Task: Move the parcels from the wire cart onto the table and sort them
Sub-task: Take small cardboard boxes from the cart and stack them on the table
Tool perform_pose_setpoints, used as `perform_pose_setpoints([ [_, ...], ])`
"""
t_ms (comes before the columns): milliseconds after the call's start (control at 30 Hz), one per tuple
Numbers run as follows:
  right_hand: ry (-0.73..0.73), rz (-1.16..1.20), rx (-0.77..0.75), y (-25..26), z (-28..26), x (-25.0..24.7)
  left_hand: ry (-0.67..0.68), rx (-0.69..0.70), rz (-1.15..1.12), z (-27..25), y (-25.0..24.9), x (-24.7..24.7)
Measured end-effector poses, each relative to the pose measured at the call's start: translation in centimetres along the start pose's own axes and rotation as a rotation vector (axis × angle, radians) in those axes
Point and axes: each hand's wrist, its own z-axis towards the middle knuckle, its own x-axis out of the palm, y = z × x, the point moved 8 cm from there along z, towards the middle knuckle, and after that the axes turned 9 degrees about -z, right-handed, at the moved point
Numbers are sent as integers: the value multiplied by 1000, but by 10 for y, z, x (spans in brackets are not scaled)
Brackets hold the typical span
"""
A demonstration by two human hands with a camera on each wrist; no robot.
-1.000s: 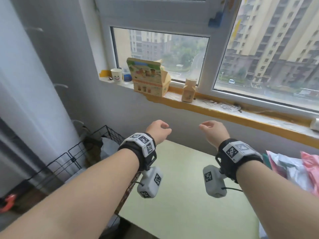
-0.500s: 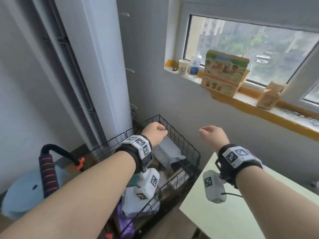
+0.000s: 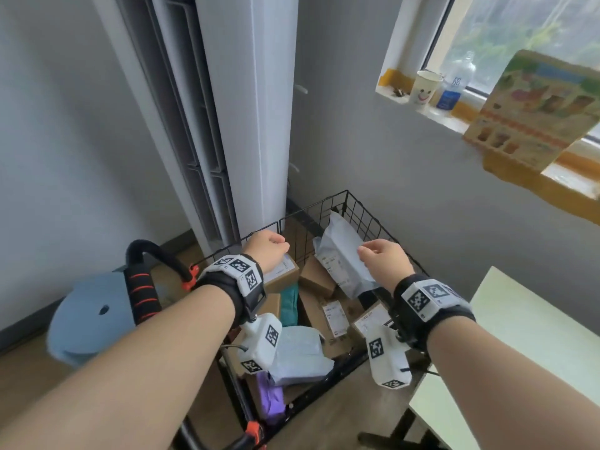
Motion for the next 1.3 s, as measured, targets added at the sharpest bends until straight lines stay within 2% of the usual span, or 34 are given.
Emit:
perform_pose_setpoints([
  [200, 78, -32, 45, -7, 32, 37, -24, -92, 3, 27, 41, -6],
  [433, 197, -50, 65, -11, 85, 80, -123, -252, -58, 67, 89, -17],
  [633, 274, -76, 71, -18, 129, 121, -131, -362, -140, 97, 136, -2],
  [833, 415, -145, 94, -41, 147, 201, -116, -456, -60, 118, 195, 16],
  [1033, 509, -198, 40, -49, 168, 282, -103, -527, -168, 155, 259, 26],
  [1133, 508, -229, 10, -52, 183, 312, -145, -562, -260, 173, 288, 32],
  [1300, 572, -305, 19, -74, 194, 366, -97, -618, -267, 188, 337, 55],
])
